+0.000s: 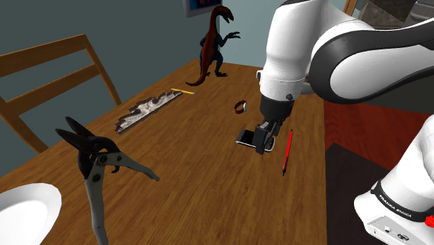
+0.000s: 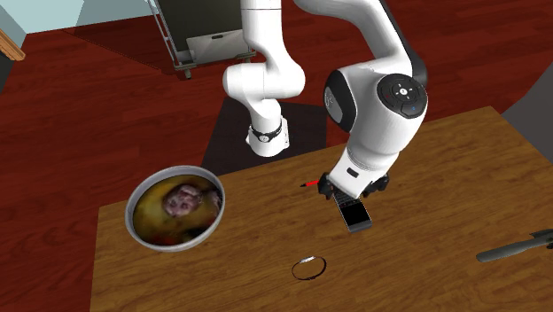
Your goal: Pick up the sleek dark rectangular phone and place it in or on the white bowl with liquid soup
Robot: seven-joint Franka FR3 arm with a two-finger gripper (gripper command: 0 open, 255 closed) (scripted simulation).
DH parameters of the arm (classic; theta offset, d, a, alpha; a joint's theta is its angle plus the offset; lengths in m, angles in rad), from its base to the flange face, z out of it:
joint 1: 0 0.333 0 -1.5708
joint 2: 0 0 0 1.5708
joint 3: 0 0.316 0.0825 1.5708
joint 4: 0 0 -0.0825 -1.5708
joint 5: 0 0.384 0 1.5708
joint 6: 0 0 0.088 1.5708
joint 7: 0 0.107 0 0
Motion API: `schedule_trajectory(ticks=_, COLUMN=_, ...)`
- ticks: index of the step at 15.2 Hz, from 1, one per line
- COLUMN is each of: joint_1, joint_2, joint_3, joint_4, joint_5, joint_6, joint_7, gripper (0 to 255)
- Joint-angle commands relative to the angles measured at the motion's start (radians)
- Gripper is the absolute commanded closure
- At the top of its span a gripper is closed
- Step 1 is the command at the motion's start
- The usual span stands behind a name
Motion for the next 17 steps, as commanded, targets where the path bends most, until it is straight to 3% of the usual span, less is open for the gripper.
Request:
schedule_trajectory(ticks=1, joint_1=0.0, joint_2=0.002, joint_3=0.001, joint_4=-0.001, joint_5=0.0, joint_6=0.004, joint_7=0.001, gripper=0)
schedule_trajectory(ticks=5, joint_1=0.0, joint_2=0.002, joint_3=0.001, joint_4=-0.001, joint_5=0.0, joint_6=0.003, joint_7=0.0, gripper=0)
schedule_trajectory(ticks=6, joint_1=0.0, joint_2=0.002, joint_3=0.001, joint_4=-0.001, joint_5=0.0, joint_6=0.003, joint_7=0.0, gripper=255)
schedule_trajectory(ticks=17, joint_1=0.0, joint_2=-0.008, joint_3=-0.005, joint_4=0.018, joint_5=-0.001, joint_6=-0.026, joint_7=0.0, gripper=255)
